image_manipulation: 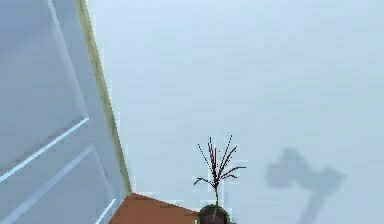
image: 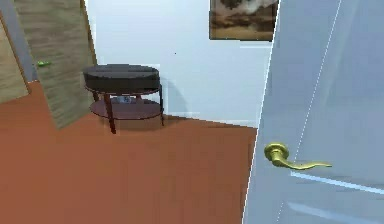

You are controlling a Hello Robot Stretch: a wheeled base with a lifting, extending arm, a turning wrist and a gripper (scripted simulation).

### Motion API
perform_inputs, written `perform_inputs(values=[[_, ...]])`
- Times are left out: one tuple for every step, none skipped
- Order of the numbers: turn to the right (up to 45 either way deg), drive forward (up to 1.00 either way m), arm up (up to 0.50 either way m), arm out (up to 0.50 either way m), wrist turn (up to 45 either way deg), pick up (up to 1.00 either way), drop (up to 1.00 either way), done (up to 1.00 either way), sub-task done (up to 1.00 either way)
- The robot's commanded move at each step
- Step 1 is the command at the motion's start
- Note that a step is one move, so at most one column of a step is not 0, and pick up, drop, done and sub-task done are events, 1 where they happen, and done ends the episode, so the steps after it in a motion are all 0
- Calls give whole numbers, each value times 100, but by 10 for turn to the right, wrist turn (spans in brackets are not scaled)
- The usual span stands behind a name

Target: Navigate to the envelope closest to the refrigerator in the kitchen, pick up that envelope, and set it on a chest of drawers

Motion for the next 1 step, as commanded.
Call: perform_inputs(values=[[0,10,0,0,0,0,0,0,0]])
